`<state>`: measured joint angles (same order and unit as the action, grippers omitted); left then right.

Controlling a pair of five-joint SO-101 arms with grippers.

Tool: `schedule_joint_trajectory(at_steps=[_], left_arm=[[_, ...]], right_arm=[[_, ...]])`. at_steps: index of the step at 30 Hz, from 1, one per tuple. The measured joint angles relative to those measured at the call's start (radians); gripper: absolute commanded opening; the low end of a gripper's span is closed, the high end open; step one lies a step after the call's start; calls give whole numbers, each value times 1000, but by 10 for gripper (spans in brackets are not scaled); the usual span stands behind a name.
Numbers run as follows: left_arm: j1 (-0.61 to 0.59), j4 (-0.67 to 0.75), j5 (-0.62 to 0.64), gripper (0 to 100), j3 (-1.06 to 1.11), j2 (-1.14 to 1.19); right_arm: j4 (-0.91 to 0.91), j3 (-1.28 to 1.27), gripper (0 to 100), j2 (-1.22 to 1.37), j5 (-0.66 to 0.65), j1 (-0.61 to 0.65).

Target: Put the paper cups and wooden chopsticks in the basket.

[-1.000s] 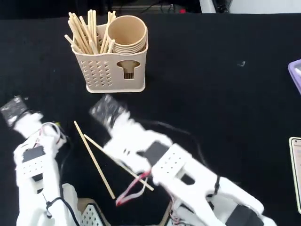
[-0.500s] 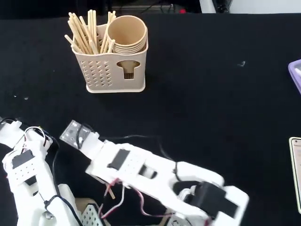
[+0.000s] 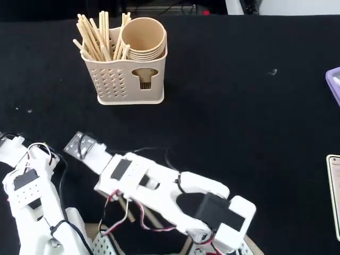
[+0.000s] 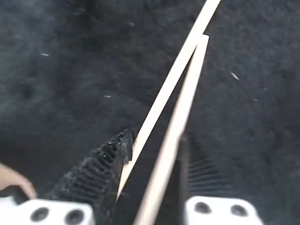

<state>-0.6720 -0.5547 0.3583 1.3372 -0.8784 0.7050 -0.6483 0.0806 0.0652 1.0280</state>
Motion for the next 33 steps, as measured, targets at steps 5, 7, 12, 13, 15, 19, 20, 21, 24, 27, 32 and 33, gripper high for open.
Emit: schedule_joint_trajectory(at_steps=[5, 7, 12, 13, 15, 19, 20, 21, 24, 27, 32, 33], left_arm=[[0, 0, 0, 137, 0, 0], [0, 0, 0, 137, 0, 0], [0, 0, 0, 137, 0, 0], [0, 0, 0, 137, 0, 0], [0, 0, 0, 137, 0, 0], [0, 0, 0, 137, 0, 0], [0, 0, 0, 137, 0, 0], [0, 0, 0, 137, 0, 0], [0, 0, 0, 137, 0, 0], [0, 0, 0, 137, 0, 0], [0, 0, 0, 137, 0, 0], [0, 0, 0, 137, 0, 0]], right_arm=[[75, 12, 11, -3, -55, -83], [112, 12, 11, -25, -89, -129], [215, 11, 11, -189, -180, -221], [230, 11, 11, -238, -187, -227], [250, 11, 11, -331, -192, -227], [226, -23, 11, -420, -195, -222], [192, -40, 11, -420, -193, -218], [149, -61, 11, -413, -193, -210], [12, -80, 23, -328, -195, -181], [-87, -77, 91, -213, -193, -158], [-26, 46, 228, -11, -193, -158], [9, 75, 232, 23, -193, -153]])
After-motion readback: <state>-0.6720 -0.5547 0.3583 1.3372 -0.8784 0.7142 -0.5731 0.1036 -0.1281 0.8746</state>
